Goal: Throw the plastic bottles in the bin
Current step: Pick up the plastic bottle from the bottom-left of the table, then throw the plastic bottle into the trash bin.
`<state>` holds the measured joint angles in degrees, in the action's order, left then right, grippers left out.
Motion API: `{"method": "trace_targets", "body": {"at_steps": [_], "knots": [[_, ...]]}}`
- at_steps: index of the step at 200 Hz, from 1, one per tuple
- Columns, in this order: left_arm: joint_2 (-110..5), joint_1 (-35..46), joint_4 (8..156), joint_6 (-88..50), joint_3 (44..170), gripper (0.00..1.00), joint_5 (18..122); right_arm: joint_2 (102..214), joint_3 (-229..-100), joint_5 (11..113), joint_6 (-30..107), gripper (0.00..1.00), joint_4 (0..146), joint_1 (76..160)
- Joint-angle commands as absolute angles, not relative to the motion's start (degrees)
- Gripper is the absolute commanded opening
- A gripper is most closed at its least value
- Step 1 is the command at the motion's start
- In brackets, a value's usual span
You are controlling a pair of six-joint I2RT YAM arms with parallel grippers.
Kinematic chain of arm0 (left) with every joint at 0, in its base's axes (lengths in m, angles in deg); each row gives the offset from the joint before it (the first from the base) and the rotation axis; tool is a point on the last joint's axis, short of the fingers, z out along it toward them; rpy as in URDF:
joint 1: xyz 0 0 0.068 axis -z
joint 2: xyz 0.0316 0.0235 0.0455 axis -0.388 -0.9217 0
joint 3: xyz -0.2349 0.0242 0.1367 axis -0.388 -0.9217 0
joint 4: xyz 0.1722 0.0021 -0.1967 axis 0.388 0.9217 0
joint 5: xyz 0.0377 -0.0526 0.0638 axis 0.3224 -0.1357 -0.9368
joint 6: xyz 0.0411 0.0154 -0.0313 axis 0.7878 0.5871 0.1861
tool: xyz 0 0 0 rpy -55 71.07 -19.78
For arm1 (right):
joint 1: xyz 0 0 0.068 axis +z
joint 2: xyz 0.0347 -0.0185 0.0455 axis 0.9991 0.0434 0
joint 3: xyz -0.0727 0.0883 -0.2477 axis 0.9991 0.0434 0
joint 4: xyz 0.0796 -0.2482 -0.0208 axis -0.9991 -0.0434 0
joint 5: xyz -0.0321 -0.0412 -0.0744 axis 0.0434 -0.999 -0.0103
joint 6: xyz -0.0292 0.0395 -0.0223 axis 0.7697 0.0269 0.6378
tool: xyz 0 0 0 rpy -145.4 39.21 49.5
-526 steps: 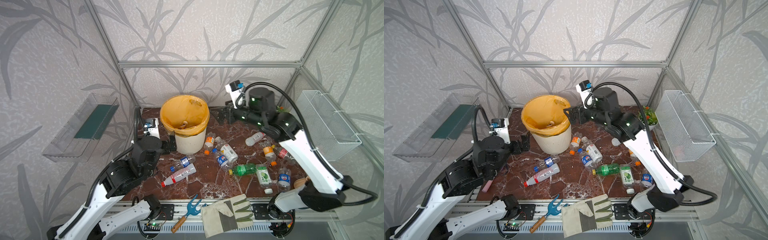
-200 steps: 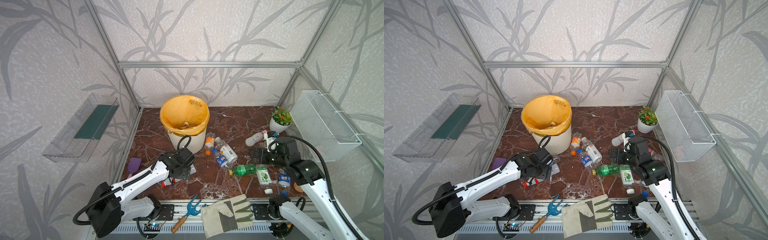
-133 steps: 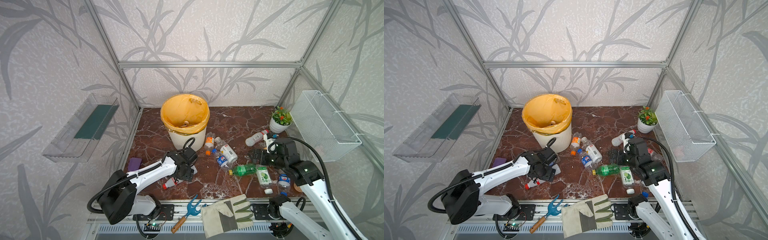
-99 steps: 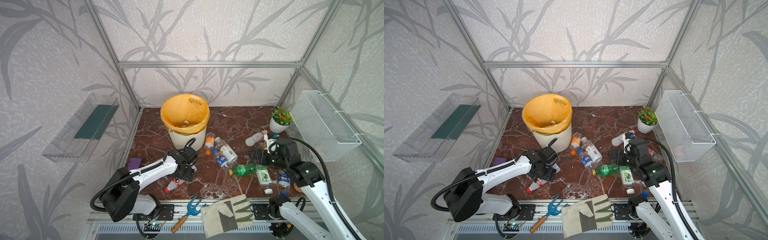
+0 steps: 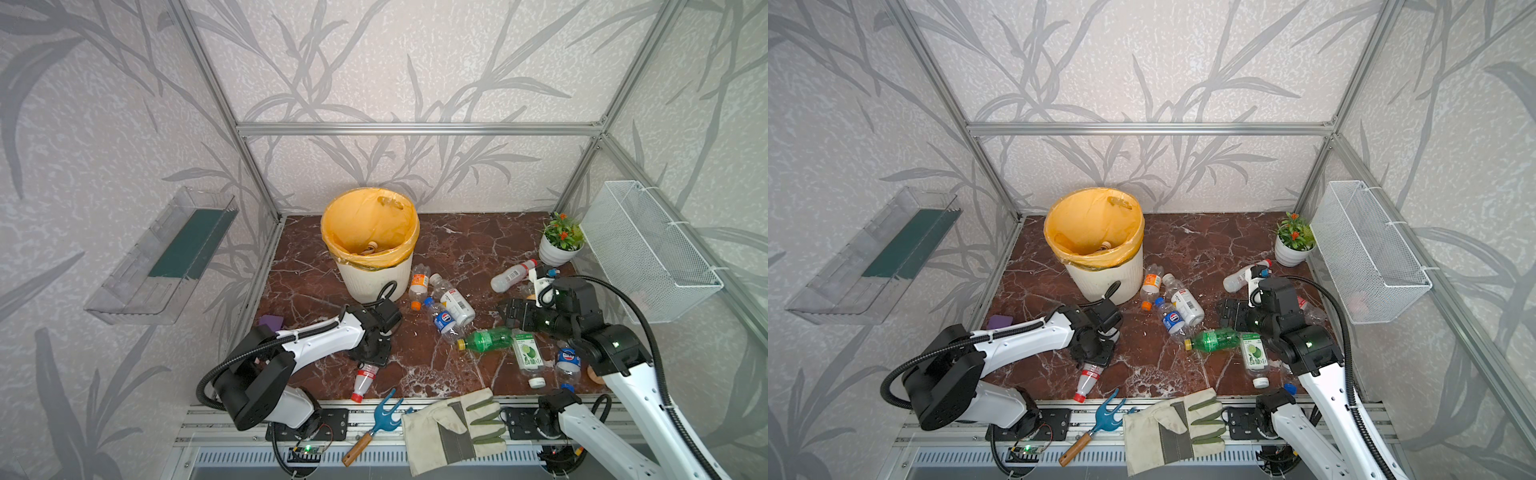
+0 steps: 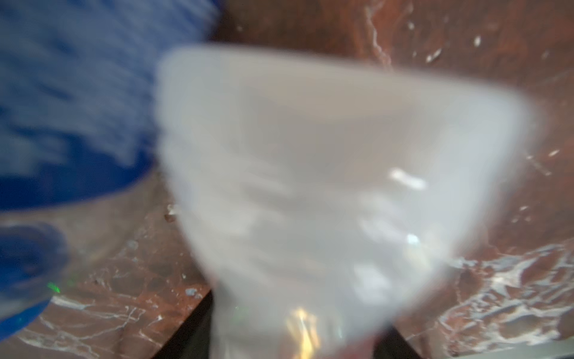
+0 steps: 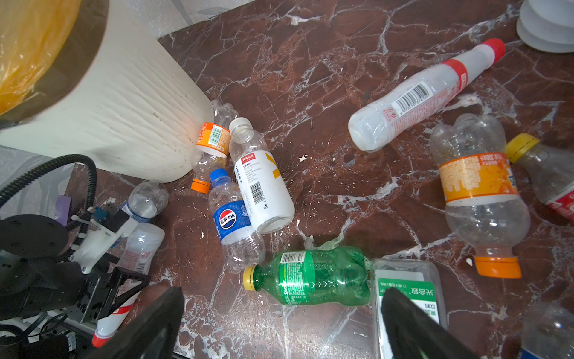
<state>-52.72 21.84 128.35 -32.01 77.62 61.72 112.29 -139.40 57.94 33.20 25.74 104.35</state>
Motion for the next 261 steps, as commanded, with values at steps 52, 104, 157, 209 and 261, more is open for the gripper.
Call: {"method": "trace_targets", "body": {"at_steps": [52,104,157,209,261], "knots": [[-48.62,30.06,132.7,-34.85,88.85,0.31,53.97,111.39,-140.36,57.67,33.25,0.99,26.05,104.04],[-37.82,33.42,135.41,-36.97,97.13,0.33,52.03,111.92,-140.98,57.49,33.49,0.99,26.37,103.95],[-27.49,41.18,136.4,-31.65,109.51,0.34,35.36,113.03,-142.14,57.49,33.86,0.99,26.9,103.89],[-25.99,53.83,125.19,-11.76,117.69,0.36,9.77,114.4,-143.87,57.53,34.16,0.99,26.66,103.86],[-29.91,36.69,114.79,-0.23,124.48,0.41,14.95,115.56,-144.5,58.77,34.31,0.99,27.57,103.86]]}}
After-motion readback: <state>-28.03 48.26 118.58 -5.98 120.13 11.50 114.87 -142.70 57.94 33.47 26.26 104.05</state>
